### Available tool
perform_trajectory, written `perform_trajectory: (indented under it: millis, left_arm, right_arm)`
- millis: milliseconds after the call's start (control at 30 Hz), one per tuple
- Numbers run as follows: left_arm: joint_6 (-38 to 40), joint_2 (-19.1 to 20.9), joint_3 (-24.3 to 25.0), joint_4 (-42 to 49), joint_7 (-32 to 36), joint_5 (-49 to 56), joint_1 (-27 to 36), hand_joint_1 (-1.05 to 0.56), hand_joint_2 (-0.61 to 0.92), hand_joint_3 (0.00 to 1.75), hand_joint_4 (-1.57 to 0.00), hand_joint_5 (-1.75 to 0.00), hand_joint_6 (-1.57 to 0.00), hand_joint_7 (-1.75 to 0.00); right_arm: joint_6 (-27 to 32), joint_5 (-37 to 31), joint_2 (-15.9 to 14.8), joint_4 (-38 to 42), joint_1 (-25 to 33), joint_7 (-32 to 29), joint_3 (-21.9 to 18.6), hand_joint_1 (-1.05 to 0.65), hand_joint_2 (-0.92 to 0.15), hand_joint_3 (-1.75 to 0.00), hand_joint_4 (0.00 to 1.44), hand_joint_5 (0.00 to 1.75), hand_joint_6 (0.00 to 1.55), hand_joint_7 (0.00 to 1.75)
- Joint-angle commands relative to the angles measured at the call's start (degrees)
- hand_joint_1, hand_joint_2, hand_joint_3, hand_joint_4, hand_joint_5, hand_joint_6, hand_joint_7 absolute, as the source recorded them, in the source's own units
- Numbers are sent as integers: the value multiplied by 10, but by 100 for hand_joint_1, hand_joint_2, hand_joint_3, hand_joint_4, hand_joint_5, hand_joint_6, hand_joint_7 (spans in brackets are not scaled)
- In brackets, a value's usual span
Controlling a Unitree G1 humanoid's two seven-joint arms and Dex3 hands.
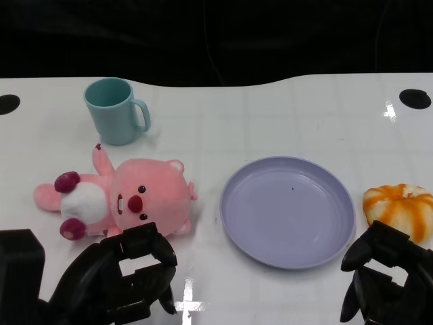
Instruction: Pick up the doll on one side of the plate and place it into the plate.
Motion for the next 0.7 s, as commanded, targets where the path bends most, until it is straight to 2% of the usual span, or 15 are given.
perform_trajectory:
  millis: [33, 700]
  left_arm:
    - [1, 9, 5, -3, 0, 3, 0, -39, 72, 81, -71, -175, -69, -143]
    - [1, 9, 6, -1, -1, 5, 0, -41, 71, 82, -71, -174, -70, -140]
  right_arm:
    - [2, 4, -5, -6, 1, 0, -3, -7, -71, -123, 64, 175, 43, 175]
    - [2, 0, -5, -7, 1, -2, -2, -8, -71, -123, 63, 175, 43, 175]
